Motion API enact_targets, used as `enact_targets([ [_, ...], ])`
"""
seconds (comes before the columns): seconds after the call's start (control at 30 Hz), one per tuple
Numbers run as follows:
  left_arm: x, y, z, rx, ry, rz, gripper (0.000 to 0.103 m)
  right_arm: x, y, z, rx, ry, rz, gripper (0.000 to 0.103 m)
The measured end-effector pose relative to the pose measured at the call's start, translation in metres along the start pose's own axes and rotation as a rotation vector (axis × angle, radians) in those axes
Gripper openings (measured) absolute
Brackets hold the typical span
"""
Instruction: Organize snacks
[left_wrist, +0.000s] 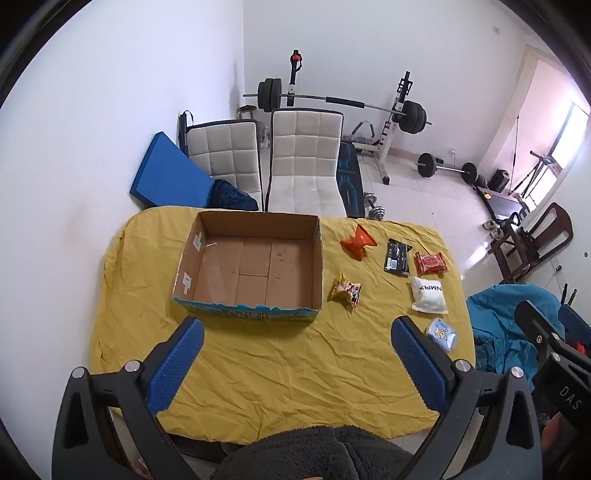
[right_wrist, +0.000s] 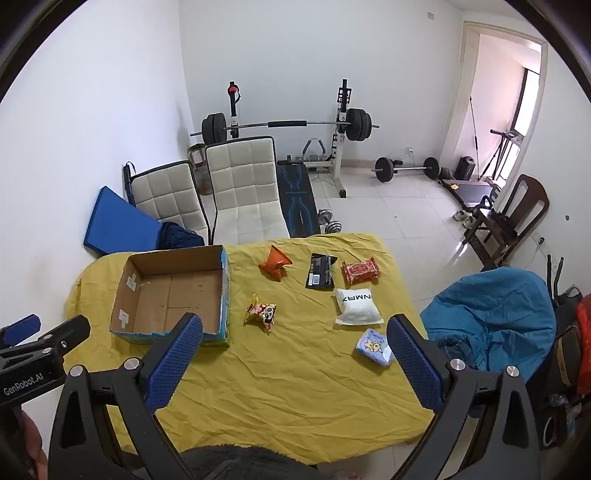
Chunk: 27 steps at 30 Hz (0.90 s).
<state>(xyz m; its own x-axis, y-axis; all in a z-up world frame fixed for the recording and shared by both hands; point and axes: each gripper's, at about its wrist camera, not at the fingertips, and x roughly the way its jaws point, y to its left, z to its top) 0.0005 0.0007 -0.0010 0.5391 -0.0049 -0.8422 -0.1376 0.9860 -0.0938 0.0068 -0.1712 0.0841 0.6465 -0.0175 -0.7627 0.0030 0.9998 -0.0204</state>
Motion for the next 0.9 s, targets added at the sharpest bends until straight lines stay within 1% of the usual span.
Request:
enact_targets([
  [0.07,0.001,-0.001,0.0,0.009,-0.001,0.007,0.103,0.0,0.0,-0.001,-0.003,0.007,0.002,0.102],
  [0.1,0.002,-0.001,0.0,0.013,0.003,0.008,0.103,0.001,0.0,0.0,-0.004,0.026,-0.004,0.102],
  [0.3,0.005,-0.012,0.003,0.023,0.012,0.018,0.103,0.002,0.005,0.001,0.006,0.038,0.007,0.102],
  [0.33,0.006,-0.005,0.001,0.016,0.008,0.007,0.103,0.002,0.005,0.002,0.008,0.038,0.006,0.102],
  [0.47,0.008,-0.01,0.002,0.032,0.001,0.003,0.103,0.011,0.007,-0.001,0.005,0.04,-0.005,0.102],
  [0.5,0.008,-0.003,0.0,0.023,0.004,0.0,0.103,0.011,0.004,-0.002,0.004,0.038,-0.003,0.102],
  [0.63,0.013,-0.002,0.001,0.032,0.01,-0.004,0.103,0.012,0.002,-0.002,0.004,0.028,-0.004,0.102],
  [0.67,0.008,-0.009,0.0,0.037,0.006,0.0,0.103,0.01,0.0,-0.002,0.005,0.026,-0.004,0.102],
  [0.9,0.006,-0.011,0.002,0.038,0.009,-0.004,0.103,0.011,-0.002,-0.002,0.008,0.024,-0.008,0.102],
])
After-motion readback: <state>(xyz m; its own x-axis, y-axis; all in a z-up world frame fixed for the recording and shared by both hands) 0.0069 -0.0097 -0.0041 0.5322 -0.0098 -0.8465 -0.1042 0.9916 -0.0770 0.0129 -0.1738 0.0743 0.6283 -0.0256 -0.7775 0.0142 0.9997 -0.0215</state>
